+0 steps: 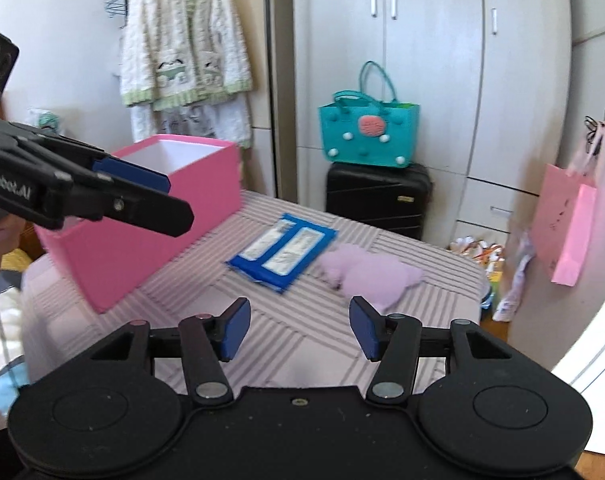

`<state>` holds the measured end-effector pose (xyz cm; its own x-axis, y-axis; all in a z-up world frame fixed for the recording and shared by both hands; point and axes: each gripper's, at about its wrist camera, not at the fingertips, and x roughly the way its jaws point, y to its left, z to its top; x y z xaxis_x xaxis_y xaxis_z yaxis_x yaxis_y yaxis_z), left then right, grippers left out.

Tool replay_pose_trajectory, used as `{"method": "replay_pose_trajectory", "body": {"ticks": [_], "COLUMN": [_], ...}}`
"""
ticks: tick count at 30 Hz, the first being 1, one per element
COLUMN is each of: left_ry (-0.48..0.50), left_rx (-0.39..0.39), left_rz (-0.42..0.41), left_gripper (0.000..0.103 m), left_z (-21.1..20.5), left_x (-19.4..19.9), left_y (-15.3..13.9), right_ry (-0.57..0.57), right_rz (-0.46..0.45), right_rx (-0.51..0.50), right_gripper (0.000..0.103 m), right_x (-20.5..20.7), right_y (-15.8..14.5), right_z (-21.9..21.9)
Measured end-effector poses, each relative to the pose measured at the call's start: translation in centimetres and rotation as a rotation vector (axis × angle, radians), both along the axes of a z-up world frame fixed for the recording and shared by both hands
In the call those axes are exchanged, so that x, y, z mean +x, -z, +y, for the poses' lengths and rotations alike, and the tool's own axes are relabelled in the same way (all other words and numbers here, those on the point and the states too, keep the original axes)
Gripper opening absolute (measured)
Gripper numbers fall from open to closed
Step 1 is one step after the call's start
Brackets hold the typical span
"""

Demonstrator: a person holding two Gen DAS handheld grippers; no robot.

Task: Organize soft objects
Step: 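Move both tools back from the box toward the purple plush, then close the left tool on the purple plush while the right tool also grips it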

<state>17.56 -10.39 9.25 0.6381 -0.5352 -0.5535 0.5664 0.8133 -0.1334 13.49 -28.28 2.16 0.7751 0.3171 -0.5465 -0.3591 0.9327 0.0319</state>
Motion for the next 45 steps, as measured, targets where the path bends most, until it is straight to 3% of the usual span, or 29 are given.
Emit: {"method": "replay_pose_trajectory", "body": {"ticks": [4, 9, 13, 17, 22, 26, 32, 36, 38, 45], "left_ry": [-0.049, -0.082, -0.053, -0.087, -0.126, -0.171, -0.212, -0.201, -0.182, -0.163], "left_rx": [0.057, 0.174, 0.119, 0.115, 0.045, 0.063, -0.011, -0.001, -0.019, 0.002], "left_rz": [-0.035, -0.081, 0.027, 0.056, 0.232, 0.305, 0.303, 0.267, 0.27, 0.23], "left_gripper": [0.075, 0.08, 0.081, 0.084, 0.084, 0.081, 0.08, 0.07, 0.054, 0.041], "left_z": [-2.7, -5.7, -6.3, -7.2, -7.3, -7.4, -6.7, -7.5, -7.5, -8.0], "left_x": [1.9, 3.5, 5.6, 8.0, 12.5, 15.2, 16.1, 15.8, 15.5, 14.8], "left_y": [1.4, 2.6, 3.0, 4.5, 7.3, 9.1, 9.6, 10.1, 10.3, 10.0], "right_ry": [0.028, 0.072, 0.097, 0.121, 0.085, 0.064, 0.067, 0.079, 0.083, 0.112], "right_rz": [-0.012, -0.044, -0.027, -0.02, 0.026, 0.062, 0.108, 0.11, 0.111, 0.123], "right_rx": [0.001, -0.011, 0.021, 0.055, 0.034, 0.073, 0.057, 0.071, 0.071, 0.078], "right_gripper": [0.071, 0.073, 0.073, 0.073, 0.073, 0.073, 0.073, 0.073, 0.073, 0.06], "right_x": [1.8, 4.2, 6.9, 9.0, 11.1, 12.3, 13.2, 13.6, 13.7, 13.6], "right_y": [1.4, 3.3, 5.2, 7.0, 8.4, 8.6, 8.8, 8.9, 8.9, 8.7], "right_z": [-1.1, -2.1, -3.0, -3.8, -3.5, -3.3, -2.7, -2.9, -2.9, -2.6]}}
